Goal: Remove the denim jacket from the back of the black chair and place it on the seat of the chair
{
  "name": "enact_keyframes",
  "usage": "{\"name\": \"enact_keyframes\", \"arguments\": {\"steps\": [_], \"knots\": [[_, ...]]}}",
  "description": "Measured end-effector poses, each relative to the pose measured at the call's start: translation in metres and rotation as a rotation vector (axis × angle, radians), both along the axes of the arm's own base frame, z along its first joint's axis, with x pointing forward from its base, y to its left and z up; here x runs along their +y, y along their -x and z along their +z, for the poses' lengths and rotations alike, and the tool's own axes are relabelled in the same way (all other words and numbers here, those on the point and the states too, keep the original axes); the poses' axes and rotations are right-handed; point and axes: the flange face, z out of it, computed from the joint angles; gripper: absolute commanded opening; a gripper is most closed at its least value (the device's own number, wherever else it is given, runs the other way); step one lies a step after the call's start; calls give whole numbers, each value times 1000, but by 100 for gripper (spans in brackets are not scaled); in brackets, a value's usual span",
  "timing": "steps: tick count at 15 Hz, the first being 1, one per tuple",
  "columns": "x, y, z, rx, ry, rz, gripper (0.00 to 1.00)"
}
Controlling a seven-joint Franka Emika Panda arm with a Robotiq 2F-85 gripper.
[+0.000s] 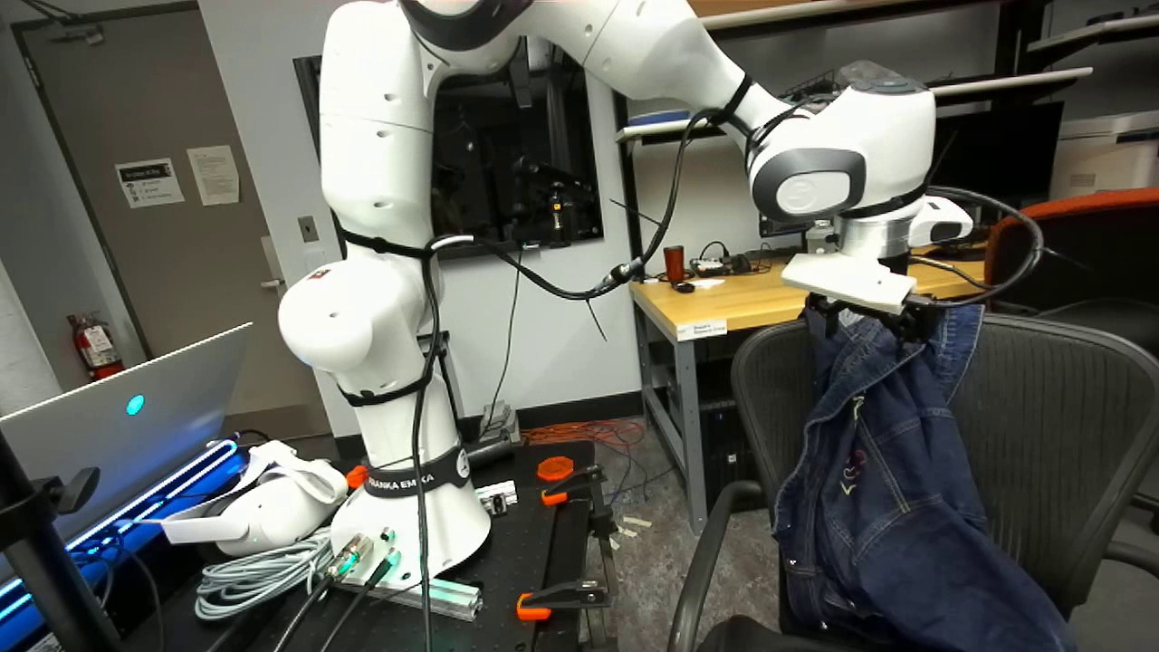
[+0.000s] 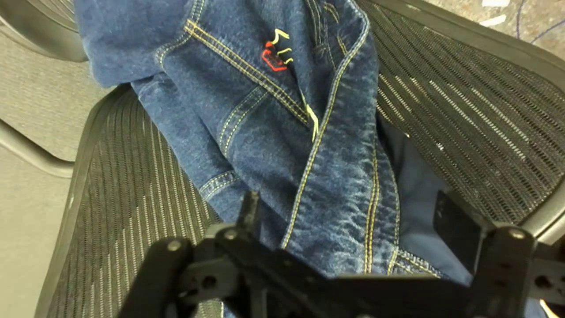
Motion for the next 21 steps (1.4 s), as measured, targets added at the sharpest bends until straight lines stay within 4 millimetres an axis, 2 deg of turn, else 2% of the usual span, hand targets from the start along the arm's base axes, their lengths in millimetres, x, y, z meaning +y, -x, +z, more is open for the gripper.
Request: {"name": "enact_keyframes", "arguments": {"steps": [5,12,18,19,21], "knots": [[11,-5,-28,26,-51,40,100],[11,-6,-33,34,-50,42,100],[19,-8,-54,64,-58,54,100],[21,-10,-58,67,-60,57,83],[25,-14,-64,71,-67,62,68]]}}
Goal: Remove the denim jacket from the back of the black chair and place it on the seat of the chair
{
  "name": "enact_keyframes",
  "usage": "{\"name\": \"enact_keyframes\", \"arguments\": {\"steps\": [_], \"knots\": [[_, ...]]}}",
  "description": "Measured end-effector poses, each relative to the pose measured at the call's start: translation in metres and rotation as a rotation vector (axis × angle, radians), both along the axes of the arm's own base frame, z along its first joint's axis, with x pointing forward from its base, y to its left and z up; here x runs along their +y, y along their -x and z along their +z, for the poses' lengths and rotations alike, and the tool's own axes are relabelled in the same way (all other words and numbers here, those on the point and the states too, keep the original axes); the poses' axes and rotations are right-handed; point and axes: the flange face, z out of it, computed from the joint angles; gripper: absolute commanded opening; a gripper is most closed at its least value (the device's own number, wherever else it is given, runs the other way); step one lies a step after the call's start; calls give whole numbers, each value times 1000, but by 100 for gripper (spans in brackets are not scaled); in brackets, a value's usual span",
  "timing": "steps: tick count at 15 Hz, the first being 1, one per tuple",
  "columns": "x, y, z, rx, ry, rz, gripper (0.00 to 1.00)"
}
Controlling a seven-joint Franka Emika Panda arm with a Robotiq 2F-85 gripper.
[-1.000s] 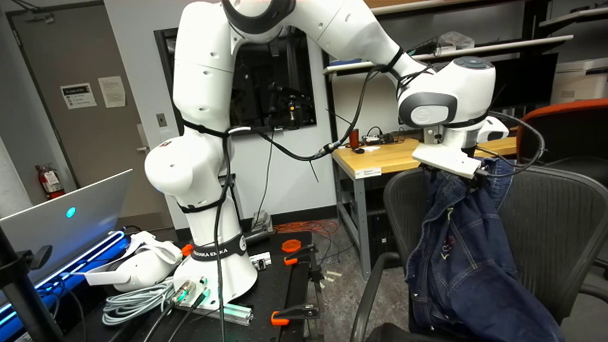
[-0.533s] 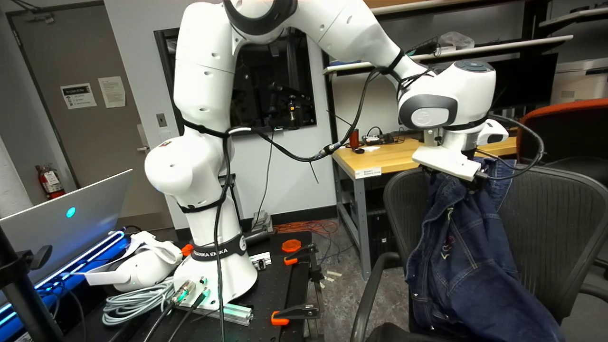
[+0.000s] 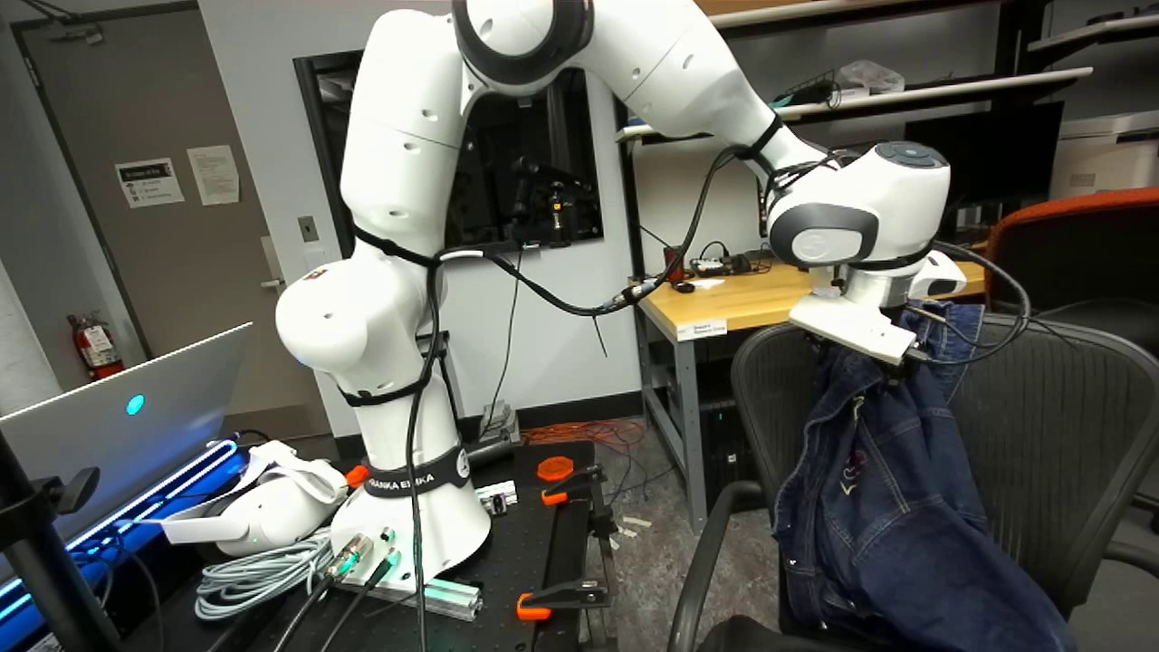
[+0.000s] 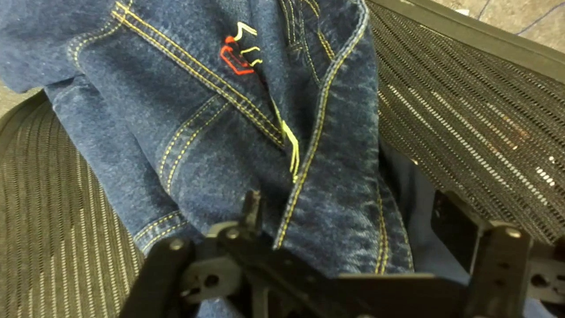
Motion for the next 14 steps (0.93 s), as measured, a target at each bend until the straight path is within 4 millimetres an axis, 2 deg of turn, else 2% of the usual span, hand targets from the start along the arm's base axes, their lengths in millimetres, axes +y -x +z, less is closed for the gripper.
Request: {"name": "enact_keyframes", "arguments": {"steps": [4,8,10,12,14], "knots": [[9,-9,-9,4,-18,10,35],[8,-12,-11,4,-25,6,5],[4,-13,-9,1,-27,-2,0],[0,-14,-2,-9,-30,-6,2],[-1,-13,14,-30,-28,-6,2]]}}
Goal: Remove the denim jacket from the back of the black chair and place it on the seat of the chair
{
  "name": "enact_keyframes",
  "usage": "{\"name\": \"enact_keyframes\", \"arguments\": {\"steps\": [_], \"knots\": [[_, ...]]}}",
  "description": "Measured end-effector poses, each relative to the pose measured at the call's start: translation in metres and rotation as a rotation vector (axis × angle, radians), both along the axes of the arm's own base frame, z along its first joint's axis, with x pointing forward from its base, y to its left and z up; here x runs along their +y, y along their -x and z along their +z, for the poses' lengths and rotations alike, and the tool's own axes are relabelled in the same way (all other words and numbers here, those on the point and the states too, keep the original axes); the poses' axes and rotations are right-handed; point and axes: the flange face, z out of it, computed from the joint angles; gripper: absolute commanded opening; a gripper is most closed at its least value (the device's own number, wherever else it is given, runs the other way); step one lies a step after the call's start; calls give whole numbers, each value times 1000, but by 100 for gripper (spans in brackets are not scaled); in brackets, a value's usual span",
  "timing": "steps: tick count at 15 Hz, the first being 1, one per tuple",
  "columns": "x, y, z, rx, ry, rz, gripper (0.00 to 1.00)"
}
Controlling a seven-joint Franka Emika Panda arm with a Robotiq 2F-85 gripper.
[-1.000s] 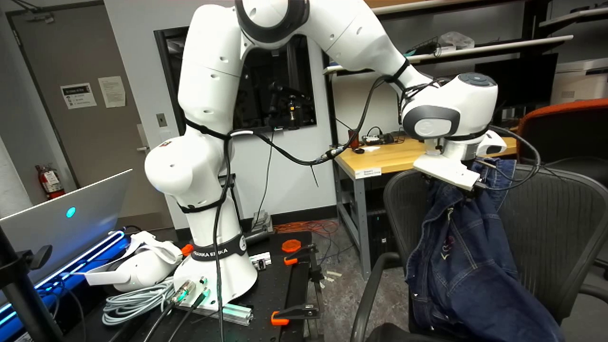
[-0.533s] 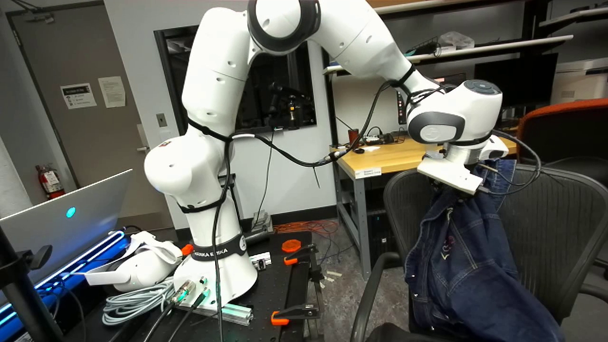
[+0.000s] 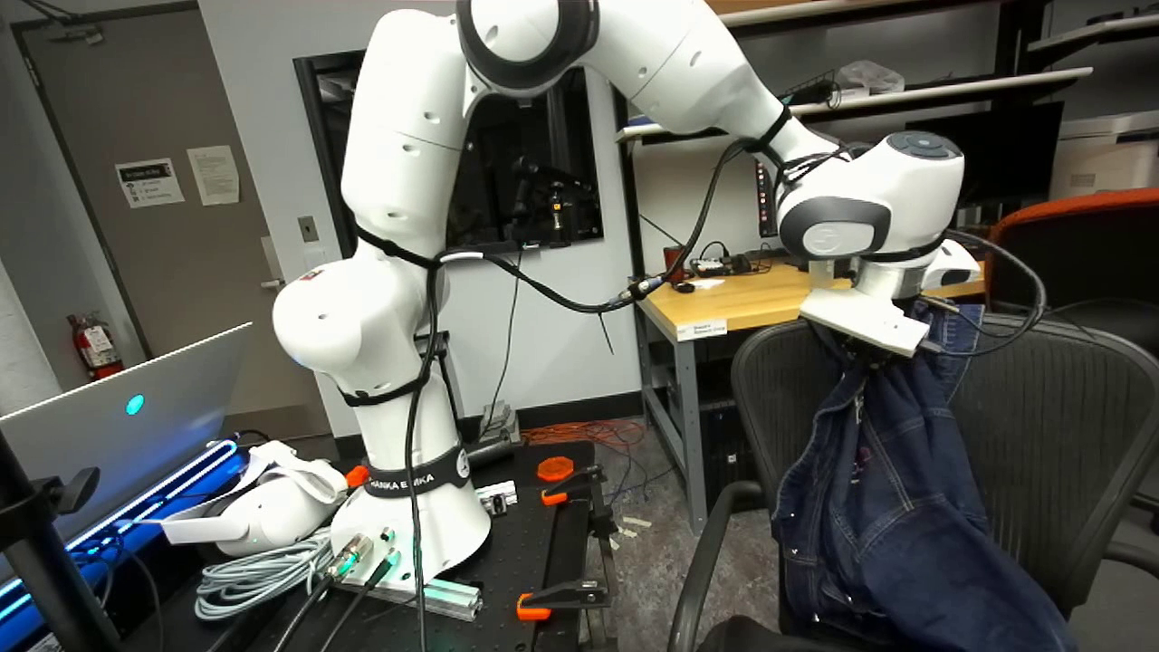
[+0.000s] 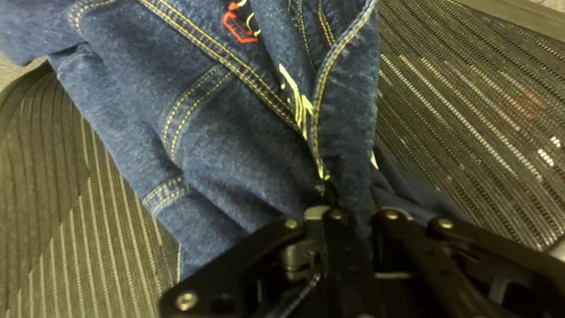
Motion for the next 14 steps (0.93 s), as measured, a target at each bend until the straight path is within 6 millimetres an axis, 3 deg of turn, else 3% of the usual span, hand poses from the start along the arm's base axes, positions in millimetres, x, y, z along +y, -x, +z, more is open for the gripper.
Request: {"name": "enact_keyframes", "arguments": {"steps": [2,9,11,14], "knots": [[1,3,28,-31,3,12,2],[13,25,182,-194,8,91,2],[2,32,214,-230,14,77,2],[-37,37,235,-253,24,9,2]]}}
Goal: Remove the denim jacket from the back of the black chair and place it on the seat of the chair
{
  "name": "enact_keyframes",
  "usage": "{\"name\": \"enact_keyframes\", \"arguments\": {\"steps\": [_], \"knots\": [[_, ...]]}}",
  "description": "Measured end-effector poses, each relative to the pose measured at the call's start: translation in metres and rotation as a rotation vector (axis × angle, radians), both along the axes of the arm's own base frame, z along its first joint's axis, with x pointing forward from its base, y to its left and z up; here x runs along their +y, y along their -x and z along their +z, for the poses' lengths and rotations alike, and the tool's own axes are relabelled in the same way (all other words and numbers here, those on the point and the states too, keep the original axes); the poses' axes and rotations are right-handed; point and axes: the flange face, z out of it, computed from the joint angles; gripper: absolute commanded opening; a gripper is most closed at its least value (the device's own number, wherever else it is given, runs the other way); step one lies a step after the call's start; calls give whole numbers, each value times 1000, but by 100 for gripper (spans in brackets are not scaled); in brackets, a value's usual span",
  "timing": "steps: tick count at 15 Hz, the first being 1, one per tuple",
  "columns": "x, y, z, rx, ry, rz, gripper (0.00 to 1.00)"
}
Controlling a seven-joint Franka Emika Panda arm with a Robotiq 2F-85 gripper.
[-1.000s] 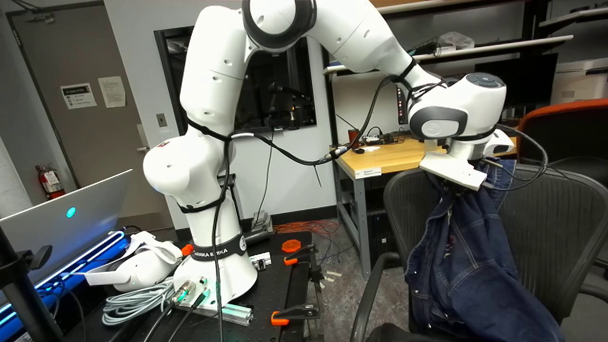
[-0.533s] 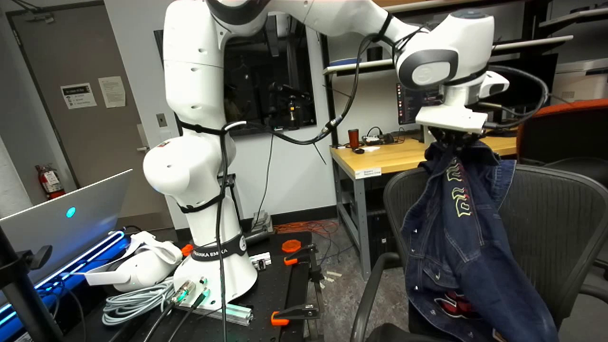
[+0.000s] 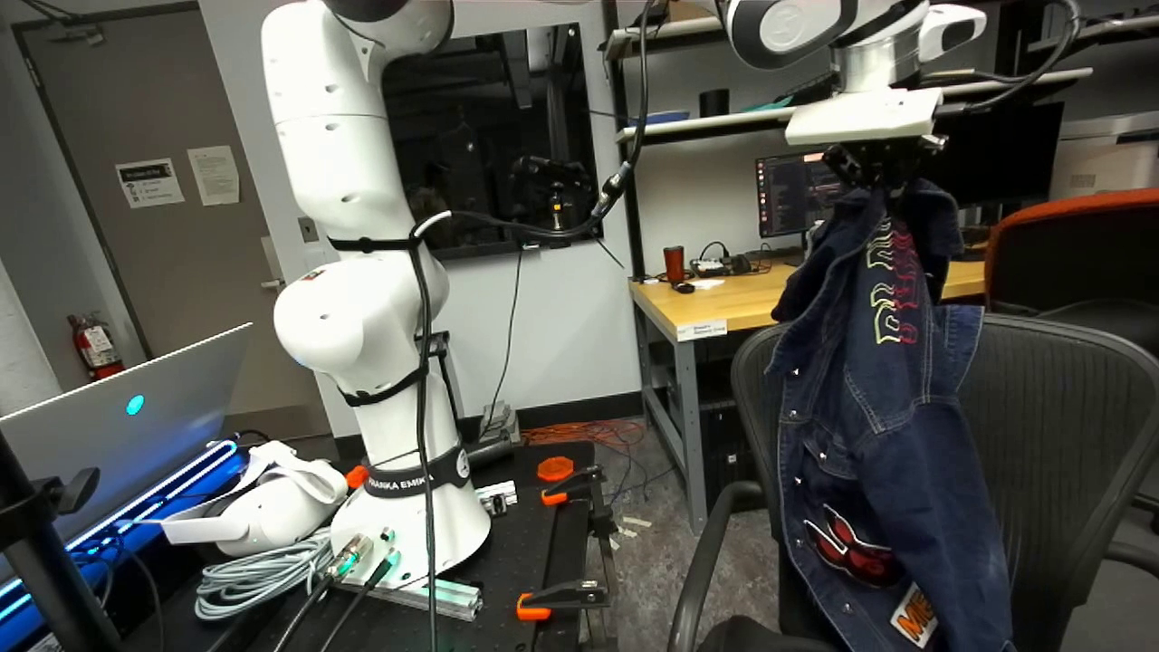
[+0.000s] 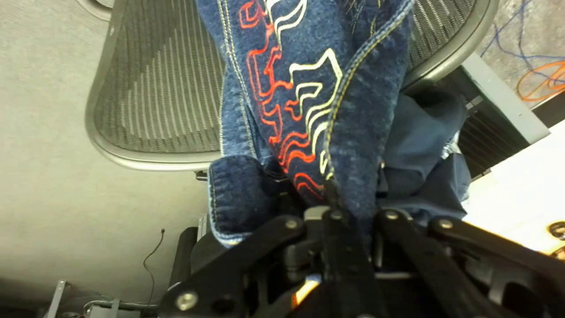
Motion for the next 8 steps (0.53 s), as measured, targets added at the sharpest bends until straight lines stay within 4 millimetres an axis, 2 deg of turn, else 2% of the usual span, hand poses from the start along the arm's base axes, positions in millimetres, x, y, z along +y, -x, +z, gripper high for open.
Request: {"name": "enact_keyframes", "arguments": {"steps": [5,8], "knots": [[-77,10,16,-20,0,-139,2],[-111,24,32,-42,-6,-208,2]]}}
